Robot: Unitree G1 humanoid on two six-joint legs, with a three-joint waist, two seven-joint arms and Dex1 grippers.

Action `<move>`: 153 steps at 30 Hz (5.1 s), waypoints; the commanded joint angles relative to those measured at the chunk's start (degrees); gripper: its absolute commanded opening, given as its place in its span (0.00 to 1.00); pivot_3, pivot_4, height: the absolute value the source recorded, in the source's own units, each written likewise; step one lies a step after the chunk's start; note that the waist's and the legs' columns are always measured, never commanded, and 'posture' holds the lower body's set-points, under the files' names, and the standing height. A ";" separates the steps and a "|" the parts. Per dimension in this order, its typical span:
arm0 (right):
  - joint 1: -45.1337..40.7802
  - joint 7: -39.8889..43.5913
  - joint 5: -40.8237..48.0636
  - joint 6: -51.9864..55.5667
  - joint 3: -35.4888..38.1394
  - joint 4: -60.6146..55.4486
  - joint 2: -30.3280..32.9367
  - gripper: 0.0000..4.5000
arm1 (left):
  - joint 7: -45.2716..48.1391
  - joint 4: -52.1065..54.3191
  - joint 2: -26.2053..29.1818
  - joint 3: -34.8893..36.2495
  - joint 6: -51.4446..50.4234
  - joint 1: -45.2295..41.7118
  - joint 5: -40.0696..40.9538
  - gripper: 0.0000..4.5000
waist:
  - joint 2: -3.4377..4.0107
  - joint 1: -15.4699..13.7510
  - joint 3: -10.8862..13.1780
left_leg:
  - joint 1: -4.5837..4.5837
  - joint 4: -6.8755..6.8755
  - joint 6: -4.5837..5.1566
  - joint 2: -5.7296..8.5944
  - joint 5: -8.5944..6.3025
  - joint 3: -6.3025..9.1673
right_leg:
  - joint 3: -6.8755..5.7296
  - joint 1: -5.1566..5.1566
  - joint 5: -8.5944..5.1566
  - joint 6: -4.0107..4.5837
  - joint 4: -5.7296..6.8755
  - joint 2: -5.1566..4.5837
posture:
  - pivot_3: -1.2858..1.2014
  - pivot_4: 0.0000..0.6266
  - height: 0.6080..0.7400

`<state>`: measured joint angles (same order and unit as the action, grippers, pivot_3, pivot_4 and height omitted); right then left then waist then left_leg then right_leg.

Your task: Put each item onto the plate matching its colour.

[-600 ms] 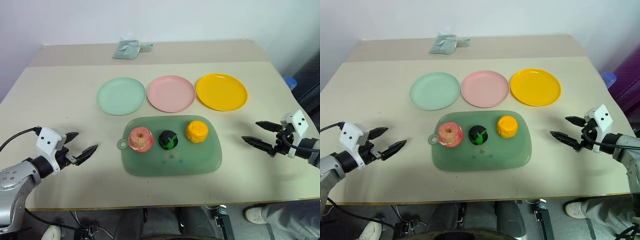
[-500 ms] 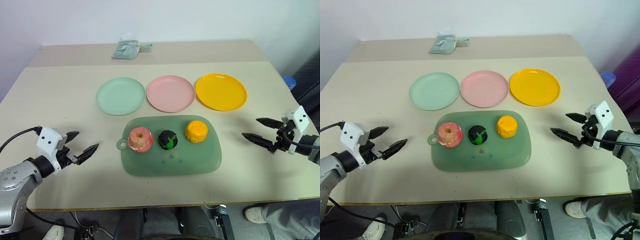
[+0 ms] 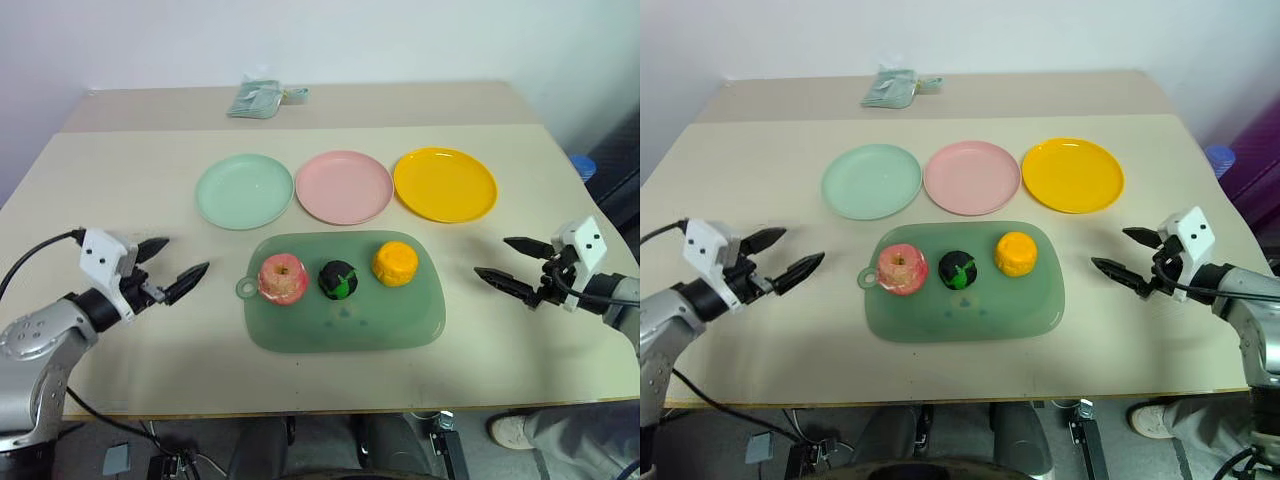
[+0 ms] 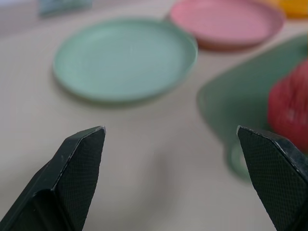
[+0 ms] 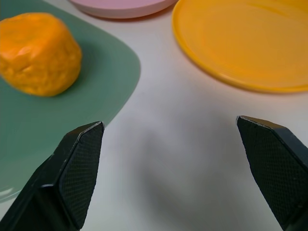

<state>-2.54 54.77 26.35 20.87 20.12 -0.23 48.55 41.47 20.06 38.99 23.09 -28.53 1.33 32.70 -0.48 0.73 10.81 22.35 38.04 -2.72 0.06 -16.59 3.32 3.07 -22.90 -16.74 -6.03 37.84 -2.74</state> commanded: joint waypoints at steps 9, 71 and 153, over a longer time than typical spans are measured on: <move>13.74 3.94 8.63 5.49 5.89 -18.60 0.02 1.00 | 13.01 -1.02 3.54 -19.40 -1.50 -15.04 -0.80 1.00 | 0.02 -0.05 -0.01 | -0.01 0.04 0.00 0.11 0.00 0.04 | -0.01 0.06 0.00 -0.01 0.00 0.06 | 0.52 0.24 1.00; 12.17 -8.94 15.17 14.04 -0.04 -37.26 -2.29 1.00 | 25.27 -20.87 -10.98 -44.04 9.59 -38.76 -23.58 0.60 | -0.11 -0.07 0.00 | -0.03 0.24 -0.02 0.17 0.02 0.13 | -0.11 0.20 -0.04 -0.06 0.10 0.15 | 0.52 0.24 1.00; -12.06 -4.99 -1.66 -4.14 -1.16 14.75 -2.95 0.98 | -19.63 -4.42 -8.36 8.80 12.02 10.43 -17.87 1.00 | -0.01 1.59 -0.02 | -0.06 0.06 0.03 0.04 -0.01 -0.09 | 0.11 -0.04 -0.03 -0.02 0.16 0.07 | 0.52 0.24 1.00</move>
<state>-14.28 48.09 22.75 15.53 17.45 16.81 44.60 21.48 14.29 29.92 29.78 -17.56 11.71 14.27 -0.48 2.33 10.79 22.28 38.11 -2.69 0.08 -16.60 3.24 3.18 -22.93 -16.76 -6.05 38.00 -2.68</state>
